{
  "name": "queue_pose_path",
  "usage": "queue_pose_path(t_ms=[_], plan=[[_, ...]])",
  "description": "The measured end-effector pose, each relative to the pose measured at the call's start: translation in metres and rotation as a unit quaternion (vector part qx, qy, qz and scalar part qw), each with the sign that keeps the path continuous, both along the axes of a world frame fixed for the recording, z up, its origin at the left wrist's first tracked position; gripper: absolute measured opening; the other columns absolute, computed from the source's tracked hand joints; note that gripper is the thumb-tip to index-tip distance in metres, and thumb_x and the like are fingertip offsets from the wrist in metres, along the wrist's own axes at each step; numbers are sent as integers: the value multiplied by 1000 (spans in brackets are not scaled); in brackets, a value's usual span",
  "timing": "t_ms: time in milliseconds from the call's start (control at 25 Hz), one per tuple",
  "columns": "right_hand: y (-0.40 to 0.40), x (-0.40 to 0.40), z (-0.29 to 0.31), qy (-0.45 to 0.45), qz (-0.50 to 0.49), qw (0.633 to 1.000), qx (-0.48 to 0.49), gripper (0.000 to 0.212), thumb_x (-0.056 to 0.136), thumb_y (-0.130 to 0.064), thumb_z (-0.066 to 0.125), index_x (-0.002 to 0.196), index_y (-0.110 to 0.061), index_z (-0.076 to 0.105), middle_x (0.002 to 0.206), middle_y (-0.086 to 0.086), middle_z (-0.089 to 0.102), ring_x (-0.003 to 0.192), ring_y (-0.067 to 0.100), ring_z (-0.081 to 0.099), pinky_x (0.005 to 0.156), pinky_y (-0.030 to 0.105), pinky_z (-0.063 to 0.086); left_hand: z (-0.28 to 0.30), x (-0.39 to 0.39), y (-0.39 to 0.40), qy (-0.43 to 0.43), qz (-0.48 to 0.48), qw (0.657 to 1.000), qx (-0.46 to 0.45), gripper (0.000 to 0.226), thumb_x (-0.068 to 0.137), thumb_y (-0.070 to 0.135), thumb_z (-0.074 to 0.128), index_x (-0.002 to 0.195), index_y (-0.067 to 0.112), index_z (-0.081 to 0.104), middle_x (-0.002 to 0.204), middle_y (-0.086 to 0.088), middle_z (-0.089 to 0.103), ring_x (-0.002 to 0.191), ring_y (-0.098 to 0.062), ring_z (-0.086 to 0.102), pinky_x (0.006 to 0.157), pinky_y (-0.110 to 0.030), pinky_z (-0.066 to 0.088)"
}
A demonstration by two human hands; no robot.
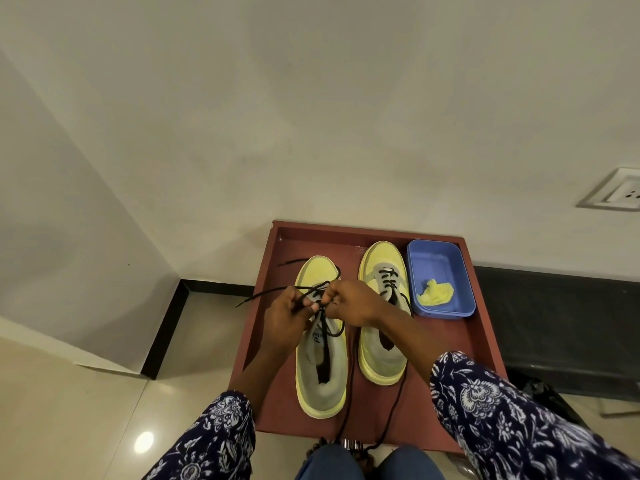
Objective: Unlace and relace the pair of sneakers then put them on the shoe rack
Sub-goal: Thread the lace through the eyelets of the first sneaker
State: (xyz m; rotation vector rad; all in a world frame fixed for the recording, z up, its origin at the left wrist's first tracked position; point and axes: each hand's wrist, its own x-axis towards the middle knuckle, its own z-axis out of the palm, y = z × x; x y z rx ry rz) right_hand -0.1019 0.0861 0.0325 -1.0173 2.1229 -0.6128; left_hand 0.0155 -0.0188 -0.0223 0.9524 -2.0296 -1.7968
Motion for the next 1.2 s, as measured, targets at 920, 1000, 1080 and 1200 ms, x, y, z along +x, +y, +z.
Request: queue_pose_path(t_ms=[920, 1000, 1080, 1200], plan=[[11, 26, 8, 138, -246, 901, -328, 32, 92, -15, 45, 122, -6, 55, 124, 15, 56, 123, 20, 47, 98, 31, 42, 4, 4, 10, -13, 81, 994, 77, 27, 82, 7, 65, 68, 18, 46, 77, -7, 61, 83, -27, 62, 84, -53, 53], [14, 25, 5, 259, -209, 886, -322, 33, 89, -28, 46, 116, -14, 59, 130, 20, 49, 126, 24, 37, 104, 46, 36, 5, 4, 10, -12, 83, 993, 87, 25, 83, 7, 65, 69, 17, 46, 80, -9, 61, 84, -27, 62, 83, -51, 54], [18, 22, 3, 333, -212, 877, -274, 31, 86, -39, 46, 108, -24, 61, 135, 17, 46, 127, 32, 37, 103, 52, 32, 7, 4, 11, -2, 88, 990, 113, 24, 84, 4, 63, 71, 16, 46, 83, -12, 61, 86, -27, 62, 82, -47, 55], [26, 22, 4, 377, -257, 863, -214, 32, 85, -41, 43, 89, -22, 68, 107, 7, 63, 103, 33, 57, 84, 49, 43, 11, 5, 13, 6, 93, 988, 125, 21, 84, 3, 62, 74, 14, 47, 88, -15, 60, 87, -24, 61, 80, -41, 55]])
